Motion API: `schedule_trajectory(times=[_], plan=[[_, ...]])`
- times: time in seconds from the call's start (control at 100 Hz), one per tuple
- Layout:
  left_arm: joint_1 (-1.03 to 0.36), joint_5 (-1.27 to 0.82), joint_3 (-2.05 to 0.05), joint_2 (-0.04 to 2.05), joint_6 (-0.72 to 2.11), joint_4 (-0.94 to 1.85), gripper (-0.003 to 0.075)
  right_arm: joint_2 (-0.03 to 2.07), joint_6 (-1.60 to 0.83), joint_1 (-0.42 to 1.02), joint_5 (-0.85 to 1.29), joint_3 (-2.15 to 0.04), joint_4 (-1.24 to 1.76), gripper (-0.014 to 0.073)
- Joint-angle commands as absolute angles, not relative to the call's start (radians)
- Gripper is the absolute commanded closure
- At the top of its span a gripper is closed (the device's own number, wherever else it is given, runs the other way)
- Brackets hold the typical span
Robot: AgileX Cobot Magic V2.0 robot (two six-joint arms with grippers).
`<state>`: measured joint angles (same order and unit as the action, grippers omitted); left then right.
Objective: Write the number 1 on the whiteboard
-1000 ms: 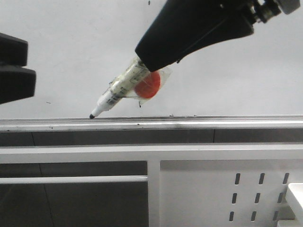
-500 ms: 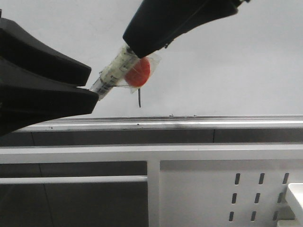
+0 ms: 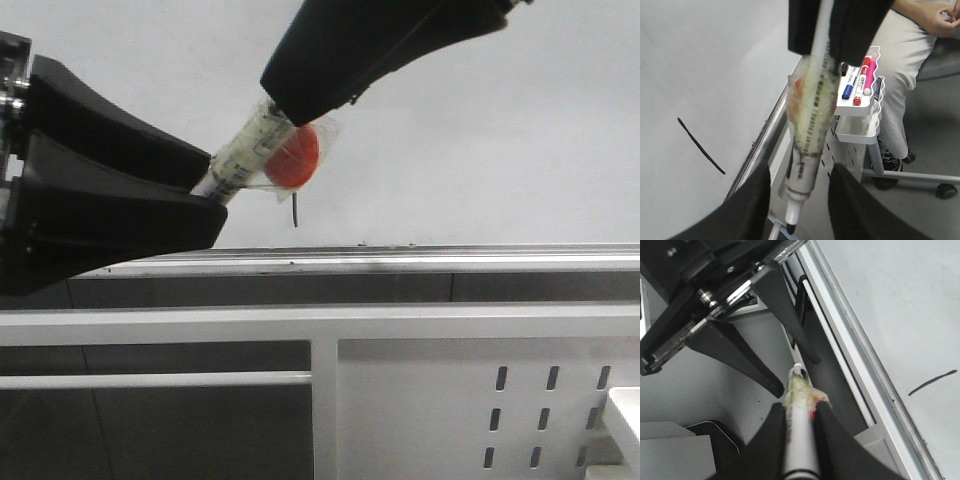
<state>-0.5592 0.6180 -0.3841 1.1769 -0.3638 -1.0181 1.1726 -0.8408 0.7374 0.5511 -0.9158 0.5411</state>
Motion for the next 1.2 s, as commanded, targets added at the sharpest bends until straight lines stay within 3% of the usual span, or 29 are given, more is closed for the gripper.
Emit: schedule_trajectory(times=[0.0,0.43,0.53,0.63,0.93,1.02,1.19], plan=[[-0.569,0.680,-0.413,1.164,-0.375,-0.968,0.0460,1.154,-0.843,0.738,0.509,-0.950,0.567,0.0663],[-0.569,0.680,-0.413,1.164,-0.374,-0.968,0.0468,1.154,-0.843,0.738,0.507,-0.950,0.577,0.0663],[-0.569,0.687,-0.413,1.164,-0.374,-0.968,0.0566,1.154,-0.843,0.738,0.507,-0.950,0.581,0.0663],[-0.569,0.707,-0.413,1.164,-0.371,-0.968,0.0739,1.154,-0.843,0.738,0.507,-0.950,0.583,0.0663],[-0.569,0.728,-0.413,1.164,-0.371,-0.968,0.0740,1.154,-0.856,0.738,0.505,-0.951,0.610,0.0658],[-0.569,0.728,-0.413,1.164,-0.371,-0.968,0.0740,1.154,-0.880,0.738,0.525,-0.951,0.616,0.0549],[-0.569,0.728,-0.413,1.164,-0.371,-0.968,0.0740,1.154,-0.880,0.738,0.484,-0.951,0.627,0.0055]])
